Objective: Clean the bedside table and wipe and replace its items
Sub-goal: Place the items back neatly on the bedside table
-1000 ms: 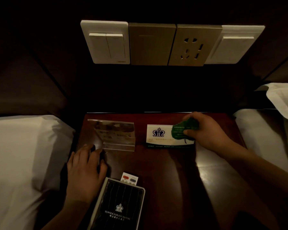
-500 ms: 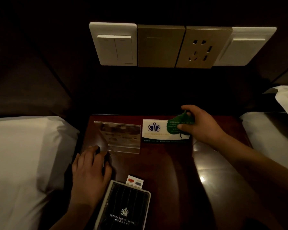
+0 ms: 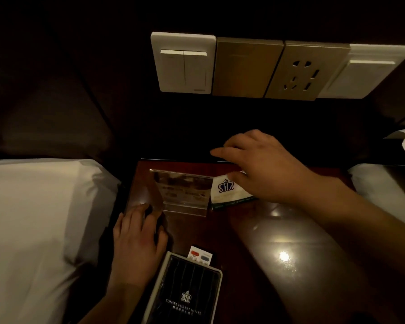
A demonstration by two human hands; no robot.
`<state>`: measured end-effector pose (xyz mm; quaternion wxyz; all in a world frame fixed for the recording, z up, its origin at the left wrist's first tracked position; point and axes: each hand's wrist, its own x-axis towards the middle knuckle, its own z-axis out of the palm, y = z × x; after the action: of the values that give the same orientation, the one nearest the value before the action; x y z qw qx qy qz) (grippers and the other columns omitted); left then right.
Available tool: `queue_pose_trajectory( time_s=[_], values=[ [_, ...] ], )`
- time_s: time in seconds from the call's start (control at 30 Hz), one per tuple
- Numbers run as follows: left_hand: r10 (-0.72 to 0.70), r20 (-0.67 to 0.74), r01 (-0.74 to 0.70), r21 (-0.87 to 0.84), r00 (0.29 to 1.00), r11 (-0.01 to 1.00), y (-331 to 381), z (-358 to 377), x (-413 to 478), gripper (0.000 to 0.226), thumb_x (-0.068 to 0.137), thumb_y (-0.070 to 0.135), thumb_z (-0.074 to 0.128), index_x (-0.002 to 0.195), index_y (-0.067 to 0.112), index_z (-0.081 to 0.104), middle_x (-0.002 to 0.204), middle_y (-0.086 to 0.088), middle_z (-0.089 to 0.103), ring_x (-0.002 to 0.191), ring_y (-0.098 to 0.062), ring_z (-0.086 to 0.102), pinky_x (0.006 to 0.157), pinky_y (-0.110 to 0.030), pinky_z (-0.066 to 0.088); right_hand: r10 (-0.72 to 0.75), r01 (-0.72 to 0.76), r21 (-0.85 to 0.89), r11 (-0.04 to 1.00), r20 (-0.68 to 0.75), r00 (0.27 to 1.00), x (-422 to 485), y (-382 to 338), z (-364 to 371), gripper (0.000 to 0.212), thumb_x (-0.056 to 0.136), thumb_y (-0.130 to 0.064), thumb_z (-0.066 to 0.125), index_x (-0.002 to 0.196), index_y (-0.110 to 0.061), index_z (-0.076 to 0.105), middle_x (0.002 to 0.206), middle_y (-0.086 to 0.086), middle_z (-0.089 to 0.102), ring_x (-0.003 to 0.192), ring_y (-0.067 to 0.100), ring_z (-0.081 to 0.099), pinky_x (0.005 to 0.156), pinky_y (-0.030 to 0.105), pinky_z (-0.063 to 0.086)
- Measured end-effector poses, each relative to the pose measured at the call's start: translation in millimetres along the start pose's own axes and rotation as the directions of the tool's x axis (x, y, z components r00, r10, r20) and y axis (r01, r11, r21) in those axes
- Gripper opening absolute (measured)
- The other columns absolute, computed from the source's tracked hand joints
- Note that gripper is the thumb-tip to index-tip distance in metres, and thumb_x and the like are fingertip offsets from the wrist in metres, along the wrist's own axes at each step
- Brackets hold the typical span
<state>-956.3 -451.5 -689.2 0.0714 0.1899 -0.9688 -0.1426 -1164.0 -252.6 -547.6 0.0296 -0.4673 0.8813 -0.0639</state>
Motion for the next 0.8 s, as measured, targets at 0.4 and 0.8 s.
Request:
queue_pose_trajectory(
  time_s=[0.4, 0.8],
  values=[
    [-0.008, -0.01, 0.008, -0.004, 1.0, 1.0, 2.2, 0.6, 4.0, 0.044, 0.085, 0.034, 0.044, 0.114, 0.012, 0.068, 0.123, -0.015, 0.06, 0.12, -0.033, 0.053, 0.106, -0.061, 0.037, 0.14, -0.126, -0.096, 0.987, 0.163, 0.977, -14.2, 47.2, 40.0, 0.039, 0.09, -0.024, 0.064, 0.128, -0.027, 0.054, 0.119, 0.0, 0.061, 0.113, 0.02, 0.05, 0.09, 0.036, 0.049],
    [-0.017, 0.002, 0.017, 0.001, 1.0, 1.0, 3.6, 2.0, -0.1, 0.044, 0.085, 0.035, 0.043, 0.11, 0.008, 0.069, 0.122, -0.016, 0.059, 0.118, -0.034, 0.055, 0.109, -0.058, 0.034, -0.163, 0.147, 0.313, 0.938, 0.025, 0.986, 17.3, -55.4, -17.3, 0.065, 0.087, -0.056, 0.058, 0.144, -0.034, 0.039, 0.129, -0.007, 0.059, 0.115, 0.01, 0.056, 0.092, 0.028, 0.05]
  ],
)
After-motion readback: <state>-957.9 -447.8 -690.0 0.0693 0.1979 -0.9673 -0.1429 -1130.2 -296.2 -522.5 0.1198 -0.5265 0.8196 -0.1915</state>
